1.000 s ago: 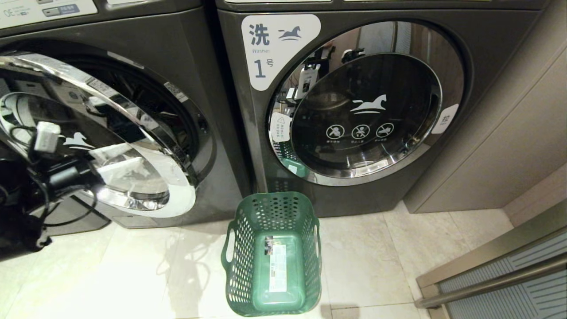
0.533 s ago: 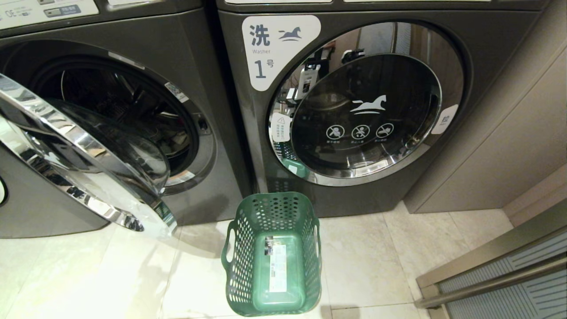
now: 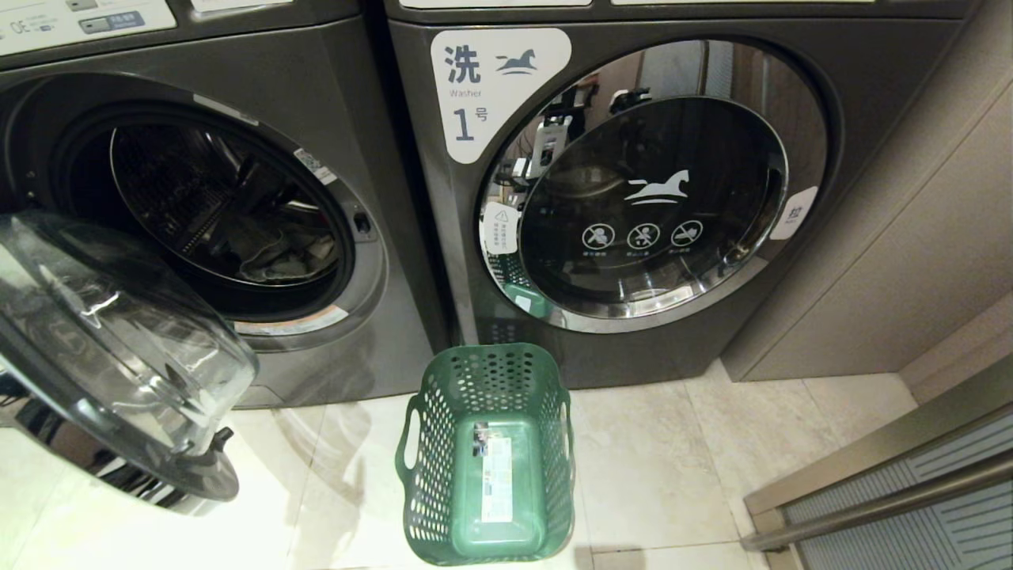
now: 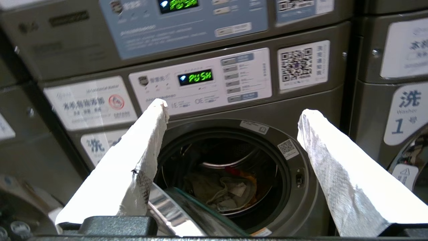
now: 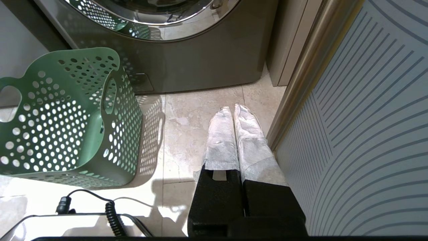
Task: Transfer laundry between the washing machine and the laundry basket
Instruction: Open the lid of the washing machine
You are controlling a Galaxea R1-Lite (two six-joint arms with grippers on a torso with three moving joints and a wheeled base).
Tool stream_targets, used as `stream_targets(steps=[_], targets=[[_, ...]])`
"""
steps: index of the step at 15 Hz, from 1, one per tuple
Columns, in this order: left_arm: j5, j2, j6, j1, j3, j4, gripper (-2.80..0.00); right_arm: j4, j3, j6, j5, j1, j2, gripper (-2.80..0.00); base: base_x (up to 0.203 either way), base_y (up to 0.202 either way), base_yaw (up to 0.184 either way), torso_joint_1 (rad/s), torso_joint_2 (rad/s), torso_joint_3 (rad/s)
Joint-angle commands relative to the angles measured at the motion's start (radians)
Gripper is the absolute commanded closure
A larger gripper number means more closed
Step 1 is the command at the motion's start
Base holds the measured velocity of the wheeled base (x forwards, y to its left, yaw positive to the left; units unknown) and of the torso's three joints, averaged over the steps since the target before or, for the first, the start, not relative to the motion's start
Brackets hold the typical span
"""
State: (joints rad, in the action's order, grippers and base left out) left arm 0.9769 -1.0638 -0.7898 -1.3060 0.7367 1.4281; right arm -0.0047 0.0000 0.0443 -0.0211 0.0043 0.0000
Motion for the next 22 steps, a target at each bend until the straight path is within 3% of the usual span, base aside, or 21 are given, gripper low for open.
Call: stream_targets(steps=[1,2,4,6,8,9,10,11,12,13,16,17,19,20,22], targets=[[-0.011,-0.004,-0.002,0.007,-0.01,-0.039,-2.8,-0.001,0.0,0.0,0.0,0.0,0.002,0.0,0.0,0.0,0.0,0.0,0.0,0.0],[-0.012,-0.013,0.01,0.009,-0.032,-0.039,0.0,-0.001,0.0,0.0,0.0,0.0,0.0,0.0,0.0,0.0,0.0,0.0,0.0,0.0],[-0.004,-0.036,0.102,0.033,-0.06,-0.042,0.0,-0.001,0.0,0.0,0.0,0.0,0.0,0.0,0.0,0.0,0.0,0.0,0.0,0.0],[-0.004,-0.085,0.258,0.071,-0.091,-0.075,0.0,-0.001,0.0,0.0,0.0,0.0,0.002,0.0,0.0,0.0,0.0,0.0,0.0,0.0],[-0.066,-0.148,0.351,0.093,-0.069,-0.212,0.0,-0.001,0.0,0.0,0.0,0.0,0.002,0.0,0.0,0.0,0.0,0.0,0.0,0.0],[-0.163,-0.165,0.4,0.131,-0.021,-0.283,0.0,-0.001,0.0,0.0,0.0,0.0,0.001,0.0,0.0,0.0,0.0,0.0,0.0,0.0],[-0.311,-0.181,0.481,0.177,0.027,-0.375,0.0,0.0,0.0,0.0,0.0,0.0,0.0,0.0,0.0,0.0,0.0,0.0,0.0,0.0],[-0.474,-0.195,0.586,0.213,0.069,-0.478,0.0,-0.001,0.0,0.0,0.0,0.0,0.002,0.0,0.0,0.0,0.0,0.0,0.0,0.0],[-0.638,-0.206,0.741,0.268,0.102,-0.574,0.0,-0.001,0.0,0.0,0.0,0.0,0.0,0.0,0.0,0.0,0.0,0.0,0.0,0.0],[-0.736,-0.214,0.835,0.361,0.126,-0.623,0.0,0.0,0.0,0.0,0.0,0.0,0.0,0.0,0.0,0.0,0.0,0.0,0.0,0.0],[-0.979,-0.23,0.978,0.669,0.185,-0.682,0.0,-0.001,0.0,0.0,0.0,0.0,0.0,0.0,0.0,0.0,0.0,0.0,0.0,0.0],[-1.101,-0.239,1.044,0.754,0.187,-0.691,0.0,-0.001,0.0,0.0,0.0,0.0,0.0,0.0,0.0,0.0,0.0,0.0,0.0,0.0],[-1.423,-0.277,1.12,0.923,0.183,-0.692,0.0,0.0,0.0,0.0,0.0,0.0,0.001,0.0,0.0,0.0,0.0,0.0,0.0,0.0],[-1.562,-0.315,1.132,0.984,0.181,-0.67,0.0,0.0,0.0,0.0,0.0,0.0,0.002,0.0,0.0,0.0,0.0,0.0,0.0,0.0],[-1.725,-0.423,1.149,1.023,0.167,-0.576,0.0,-0.001,0.0,0.0,0.0,0.0,0.001,0.0,0.0,0.0,0.0,0.0,0.0,0.0]])
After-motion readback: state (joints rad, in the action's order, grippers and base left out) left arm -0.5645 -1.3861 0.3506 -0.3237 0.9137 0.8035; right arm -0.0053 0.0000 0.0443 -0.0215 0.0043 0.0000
